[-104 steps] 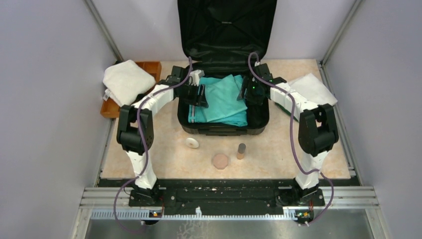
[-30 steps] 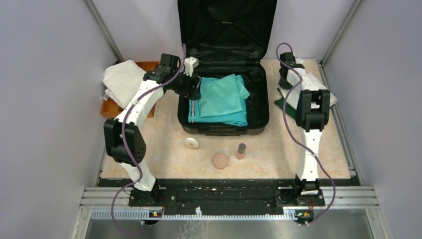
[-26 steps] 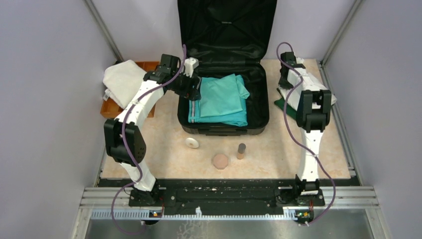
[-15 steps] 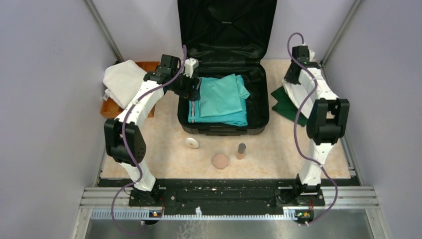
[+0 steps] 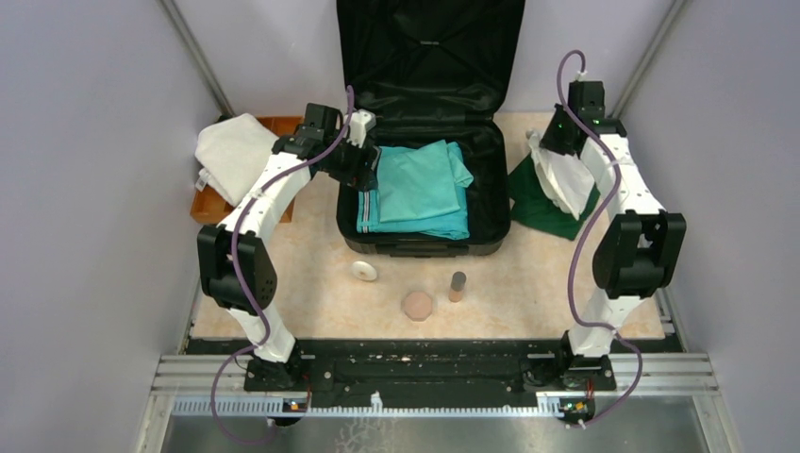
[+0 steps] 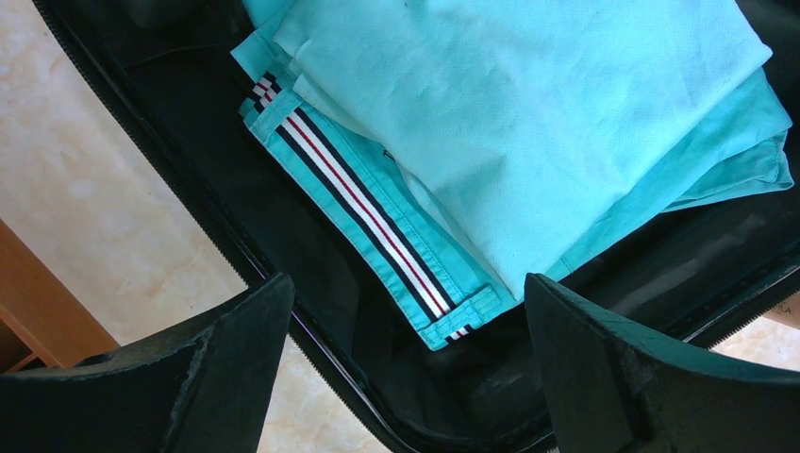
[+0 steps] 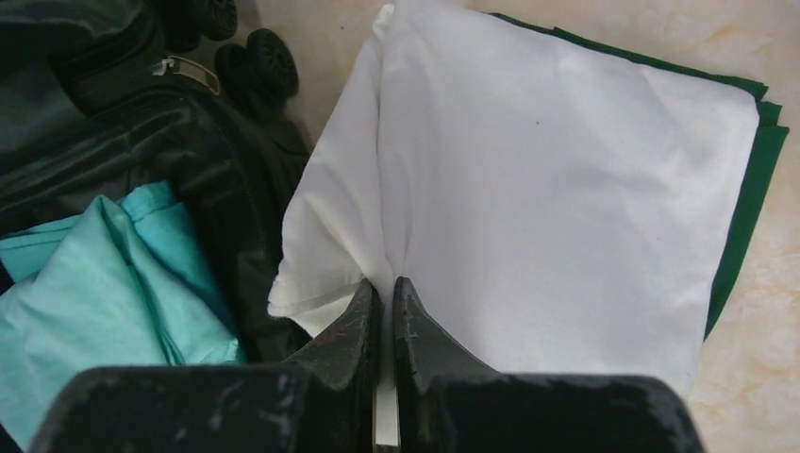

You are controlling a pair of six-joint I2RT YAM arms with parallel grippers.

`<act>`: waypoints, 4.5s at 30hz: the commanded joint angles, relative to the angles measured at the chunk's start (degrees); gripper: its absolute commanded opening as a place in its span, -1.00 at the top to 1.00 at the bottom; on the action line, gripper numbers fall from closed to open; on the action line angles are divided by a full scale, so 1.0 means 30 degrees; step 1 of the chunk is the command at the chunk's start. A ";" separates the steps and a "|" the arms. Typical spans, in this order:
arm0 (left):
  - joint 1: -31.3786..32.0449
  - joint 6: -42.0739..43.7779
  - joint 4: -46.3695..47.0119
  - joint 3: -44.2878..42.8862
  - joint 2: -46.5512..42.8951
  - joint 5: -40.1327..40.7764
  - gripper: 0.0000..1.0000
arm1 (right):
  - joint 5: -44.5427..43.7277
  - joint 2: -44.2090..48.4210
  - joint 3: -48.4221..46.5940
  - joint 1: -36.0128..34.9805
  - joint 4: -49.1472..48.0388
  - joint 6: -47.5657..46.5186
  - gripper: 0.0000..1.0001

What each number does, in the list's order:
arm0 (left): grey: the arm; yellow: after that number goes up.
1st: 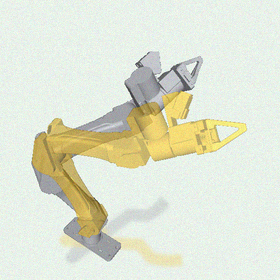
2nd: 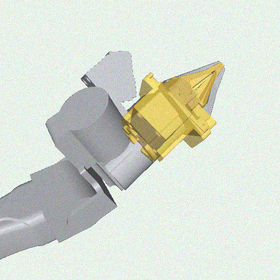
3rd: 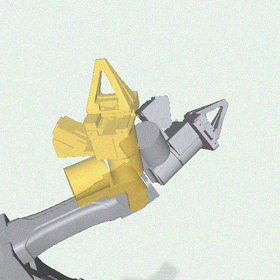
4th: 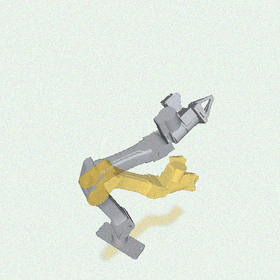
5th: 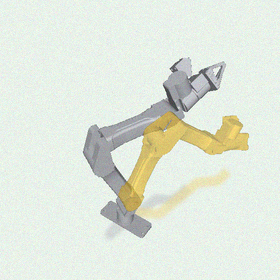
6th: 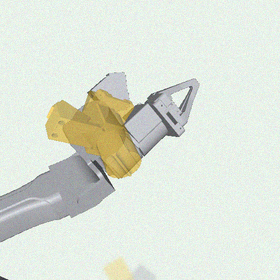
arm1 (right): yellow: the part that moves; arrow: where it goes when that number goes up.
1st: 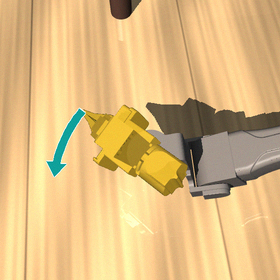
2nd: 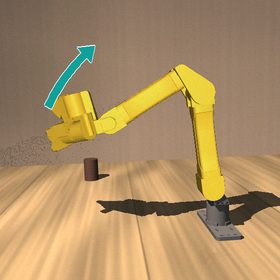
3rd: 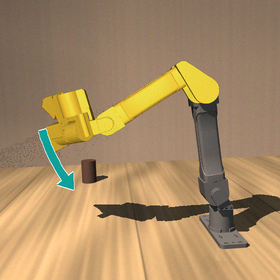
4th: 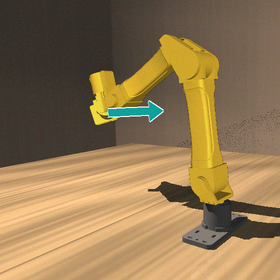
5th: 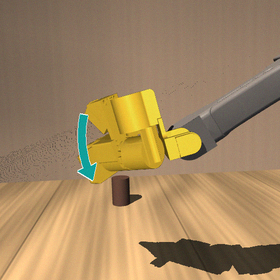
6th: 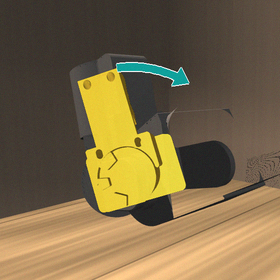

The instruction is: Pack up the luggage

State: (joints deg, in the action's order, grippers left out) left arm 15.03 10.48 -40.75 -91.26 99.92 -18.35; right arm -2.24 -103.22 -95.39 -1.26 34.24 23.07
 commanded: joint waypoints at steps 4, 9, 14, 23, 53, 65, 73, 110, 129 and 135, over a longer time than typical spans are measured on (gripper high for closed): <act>0.0029 -0.0093 0.0285 -0.0326 -0.0487 0.0276 -0.96 | 0.3131 0.1877 -0.2372 -0.0430 -0.0200 -0.0654 1.00; 0.0030 -0.0279 0.0351 -0.0479 -0.0395 0.0520 -0.96 | 0.4066 0.1631 -0.4177 -0.2480 0.0627 -0.1857 1.00; 0.0030 -0.0443 0.0292 -0.0553 -0.0346 0.0527 -0.96 | 0.5792 0.1039 -0.5533 -0.4610 0.0883 -0.2399 1.00; 0.0028 -0.0476 0.0227 -0.0502 -0.0716 0.0556 -0.96 | 0.7240 -0.1205 -0.9668 -0.7199 0.2468 -0.3039 1.00; -0.2526 -0.0787 0.1010 0.0891 -0.1276 -0.2612 -0.97 | 0.7299 -0.6532 -0.9123 -1.1682 0.1362 -0.0805 -0.52; -0.1143 -0.1384 0.3079 0.0160 0.1714 -0.2518 -0.96 | 0.3440 -0.2190 -0.2730 -0.6397 -0.0462 0.0472 -0.59; -0.0966 -0.0211 0.2636 0.1094 0.1996 -0.1619 -0.79 | 0.4640 -0.4485 -0.3650 -0.5321 -0.0992 0.0168 -0.33; 0.0879 0.0196 0.2404 0.5009 -0.1626 -0.4111 -0.14 | 0.8282 -1.1375 -1.2583 -0.5506 0.1007 -0.0756 0.33; 0.0674 0.0579 0.0524 0.0310 -0.2684 -0.2144 -0.96 | -0.2583 -0.1661 -0.1472 0.0144 0.0214 0.3171 -0.97; 0.0674 0.0506 0.0718 0.0879 -0.2539 -0.2447 -0.97 | -0.3560 -0.5576 -0.3571 0.0360 0.1985 0.3686 -0.97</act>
State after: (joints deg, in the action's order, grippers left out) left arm 17.23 12.38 -40.10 -89.27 93.17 -25.45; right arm -10.68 -111.53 -102.21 2.17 35.55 31.42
